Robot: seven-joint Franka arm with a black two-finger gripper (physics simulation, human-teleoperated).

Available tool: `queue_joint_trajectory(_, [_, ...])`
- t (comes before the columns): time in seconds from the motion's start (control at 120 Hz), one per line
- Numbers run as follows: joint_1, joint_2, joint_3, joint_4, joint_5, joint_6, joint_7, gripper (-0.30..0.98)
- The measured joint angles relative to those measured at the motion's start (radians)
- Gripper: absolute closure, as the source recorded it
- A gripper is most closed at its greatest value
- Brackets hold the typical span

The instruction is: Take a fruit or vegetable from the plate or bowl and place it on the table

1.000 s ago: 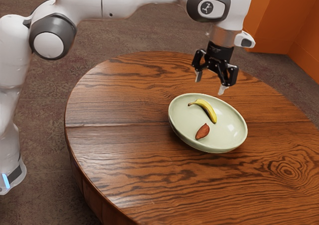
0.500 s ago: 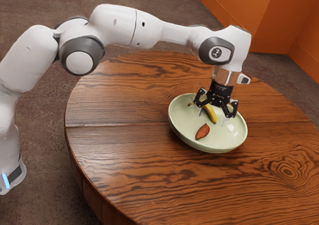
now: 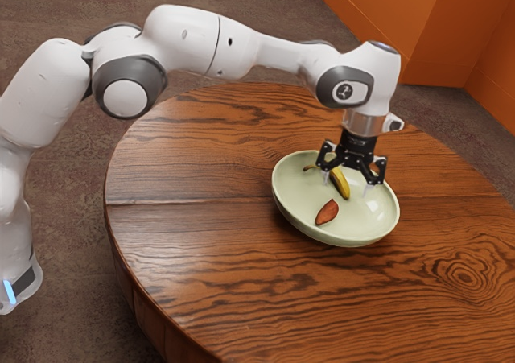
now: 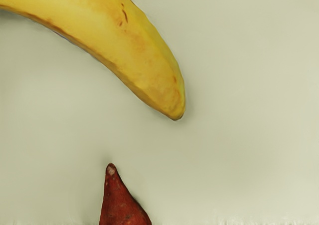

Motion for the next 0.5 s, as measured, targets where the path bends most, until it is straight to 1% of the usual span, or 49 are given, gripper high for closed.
queue_joint_trajectory(0.258, [-0.011,0.001,-0.004,-0.017,0.006,0.019,0.046,0.01])
queue_joint_trajectory(0.333, [-0.018,-0.015,-0.004,-0.059,0.007,0.026,0.067,0.01])
queue_joint_trajectory(0.417, [-0.031,-0.068,-0.004,-0.157,0.008,0.056,0.094,0.02])
queue_joint_trajectory(0.5, [-0.036,-0.087,-0.004,-0.187,0.010,0.079,0.118,0.02])
